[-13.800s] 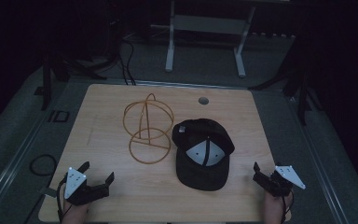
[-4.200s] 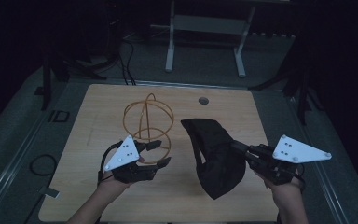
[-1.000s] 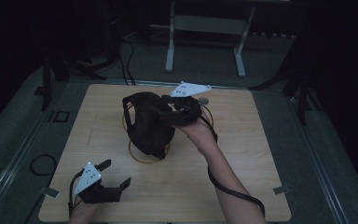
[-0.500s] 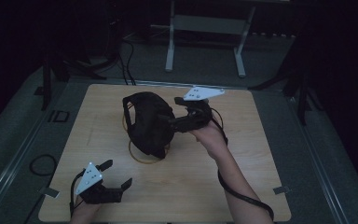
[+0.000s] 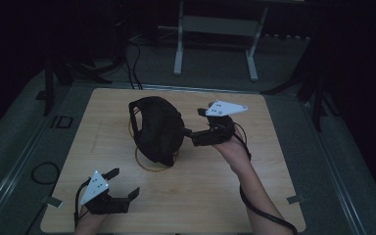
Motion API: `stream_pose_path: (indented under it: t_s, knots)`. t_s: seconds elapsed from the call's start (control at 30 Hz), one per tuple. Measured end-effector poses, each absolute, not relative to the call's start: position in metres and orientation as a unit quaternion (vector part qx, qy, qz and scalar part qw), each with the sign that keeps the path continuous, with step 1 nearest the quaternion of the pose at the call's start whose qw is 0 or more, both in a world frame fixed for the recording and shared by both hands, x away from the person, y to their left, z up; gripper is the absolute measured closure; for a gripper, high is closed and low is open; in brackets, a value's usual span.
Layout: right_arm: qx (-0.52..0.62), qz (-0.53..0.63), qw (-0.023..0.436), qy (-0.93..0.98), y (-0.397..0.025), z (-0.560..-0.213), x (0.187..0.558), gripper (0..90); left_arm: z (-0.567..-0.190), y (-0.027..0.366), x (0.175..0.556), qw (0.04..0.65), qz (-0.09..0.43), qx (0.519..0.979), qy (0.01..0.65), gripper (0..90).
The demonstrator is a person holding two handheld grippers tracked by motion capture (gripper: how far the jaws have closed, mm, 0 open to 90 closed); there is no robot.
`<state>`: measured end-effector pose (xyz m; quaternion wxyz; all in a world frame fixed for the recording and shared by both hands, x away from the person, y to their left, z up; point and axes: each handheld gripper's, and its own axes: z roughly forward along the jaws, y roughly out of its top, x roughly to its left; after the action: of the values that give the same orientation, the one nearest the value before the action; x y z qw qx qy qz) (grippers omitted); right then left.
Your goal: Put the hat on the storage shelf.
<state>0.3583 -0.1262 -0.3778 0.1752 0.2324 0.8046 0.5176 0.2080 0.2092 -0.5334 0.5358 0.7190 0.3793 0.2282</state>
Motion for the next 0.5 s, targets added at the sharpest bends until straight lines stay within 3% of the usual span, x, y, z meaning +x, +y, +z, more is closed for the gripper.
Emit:
stream_pose_path:
  t_s: [0.5]
  knots:
    - [0.248,0.502,0.165,0.812,-0.15,-0.424,0.348,13.4,-0.535,0.21,0.208,0.535,0.227,0.72,0.379,2.1]
